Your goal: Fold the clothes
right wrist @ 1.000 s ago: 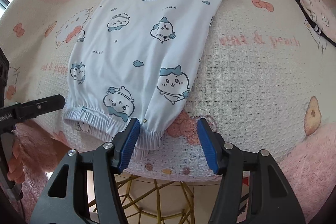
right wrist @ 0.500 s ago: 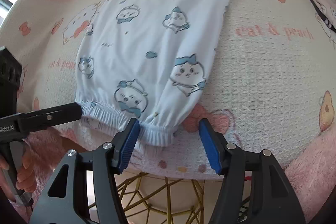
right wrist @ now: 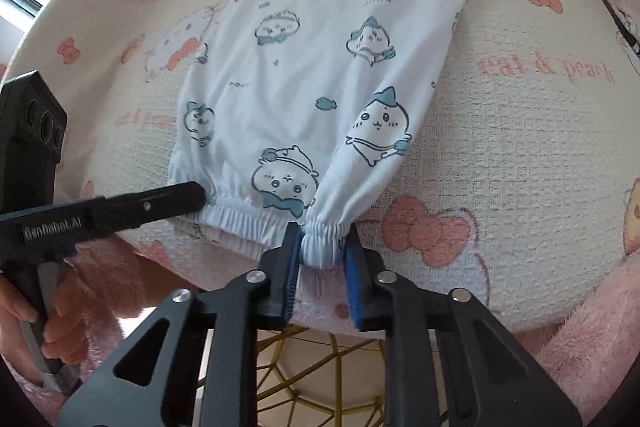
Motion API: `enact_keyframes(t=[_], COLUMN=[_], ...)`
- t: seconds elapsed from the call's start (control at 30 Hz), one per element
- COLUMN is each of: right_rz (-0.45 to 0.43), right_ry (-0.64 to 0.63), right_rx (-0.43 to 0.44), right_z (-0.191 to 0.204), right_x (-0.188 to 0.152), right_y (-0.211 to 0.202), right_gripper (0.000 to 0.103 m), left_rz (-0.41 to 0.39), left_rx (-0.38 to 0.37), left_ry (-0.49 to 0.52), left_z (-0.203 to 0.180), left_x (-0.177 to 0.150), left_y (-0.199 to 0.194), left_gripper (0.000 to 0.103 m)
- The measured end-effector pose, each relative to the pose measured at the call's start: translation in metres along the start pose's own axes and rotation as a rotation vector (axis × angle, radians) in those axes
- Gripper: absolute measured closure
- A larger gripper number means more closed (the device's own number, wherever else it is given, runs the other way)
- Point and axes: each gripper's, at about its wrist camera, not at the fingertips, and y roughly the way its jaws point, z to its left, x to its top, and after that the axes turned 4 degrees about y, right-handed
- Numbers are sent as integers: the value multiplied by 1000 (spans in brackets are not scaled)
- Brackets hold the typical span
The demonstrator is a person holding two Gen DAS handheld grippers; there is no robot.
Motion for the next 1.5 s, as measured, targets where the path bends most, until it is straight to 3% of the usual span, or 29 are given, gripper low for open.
enact_keyframes(t=[0.13, 0.43, 0.73, 0.93, 1.1, 1.27, 1.47, 1.5], right_rz=[-18, -55, -38, -62, -76, -88, -107, -119], right_ry=[15, 39, 95, 118, 125, 102, 110, 117], right_rx=[31, 90, 149, 170, 190, 186, 147, 150], right_z=[4, 13, -10, -9, -9, -7, -17, -22], right_x=[-6, -20, -35, -27, -6, 39, 94, 100], right_y=[-11, -34, -63, -64, -68, -69, -39, -33], right_gripper=[87, 87, 87, 87, 87, 87, 84, 78], left_rz=[-45, -27, -29, -27, -9, 3, -5, -11], left_rx=[-41, -50, -129, -157, -174, -149, -69, -53], left_ry=[-28, -18, -49, -62, -45, 19, 87, 104], left_z=[-5, 3, 13, 13, 7, -8, -13, -13], left_x=[-9, -23, -30, -20, 3, 48, 93, 97], left_y=[-16, -33, -51, -52, -54, -52, -37, -36], left_gripper=[85, 85, 85, 85, 85, 85, 84, 81])
